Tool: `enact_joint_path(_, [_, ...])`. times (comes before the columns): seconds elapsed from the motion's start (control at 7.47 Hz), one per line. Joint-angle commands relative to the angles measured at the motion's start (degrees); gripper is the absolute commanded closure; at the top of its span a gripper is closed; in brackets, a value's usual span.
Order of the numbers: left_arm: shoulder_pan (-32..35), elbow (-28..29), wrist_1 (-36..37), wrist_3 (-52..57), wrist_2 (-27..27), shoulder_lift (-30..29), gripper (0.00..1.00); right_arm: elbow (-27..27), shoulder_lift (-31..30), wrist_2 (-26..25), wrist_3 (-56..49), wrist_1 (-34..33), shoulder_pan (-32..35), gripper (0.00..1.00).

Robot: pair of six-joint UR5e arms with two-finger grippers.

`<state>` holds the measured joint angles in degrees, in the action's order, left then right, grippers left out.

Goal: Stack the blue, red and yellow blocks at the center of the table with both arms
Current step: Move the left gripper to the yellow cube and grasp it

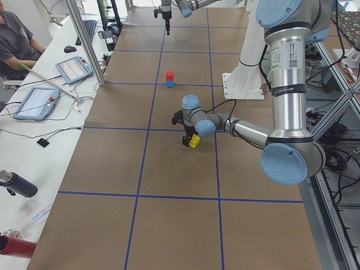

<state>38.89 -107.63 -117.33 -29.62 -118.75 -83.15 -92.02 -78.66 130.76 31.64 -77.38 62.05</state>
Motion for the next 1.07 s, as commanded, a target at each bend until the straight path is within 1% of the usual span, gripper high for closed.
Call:
enact_joint_path(0.0, [-0.31, 0.32, 0.00, 0.00, 0.01, -0.08, 0.02, 0.44, 0.00, -0.07, 0.00, 0.03, -0.08, 0.01])
enact_joint_path(0.27, [-0.83, 0.50, 0.00, -0.09, 0.01, -0.08, 0.16, 0.35, 0.09, -0.07, 0.00, 0.03, -0.08, 0.01])
enact_joint_path(0.4, [-1.10, 0.41, 0.00, -0.35, 0.01, 0.01, 0.37, 0.35, 0.09, -0.16, 0.35, 0.03, -0.08, 0.01])
enact_joint_path(0.54, [-1.10, 0.32, 0.00, -0.44, 0.01, 0.01, 0.99, 0.18, 0.17, -0.24, 0.88, 0.03, -0.08, 0.01])
enact_joint_path(0.67, [-1.01, 0.23, 0.00, -0.53, -0.08, 0.10, 1.00, 0.00, 0.18, -0.24, 1.23, 0.03, -0.08, 0.01])
enact_joint_path(0.8, [-0.84, -1.25, 0.61, -0.87, -1.21, -0.16, 1.00, -0.26, 0.26, -0.24, 1.58, 0.03, -0.08, 0.01])
enact_joint_path(0.94, [-0.84, -5.44, 7.92, -0.97, -3.14, -2.08, 1.00, -0.18, 0.35, -0.24, 1.58, 0.03, -0.08, 0.01])
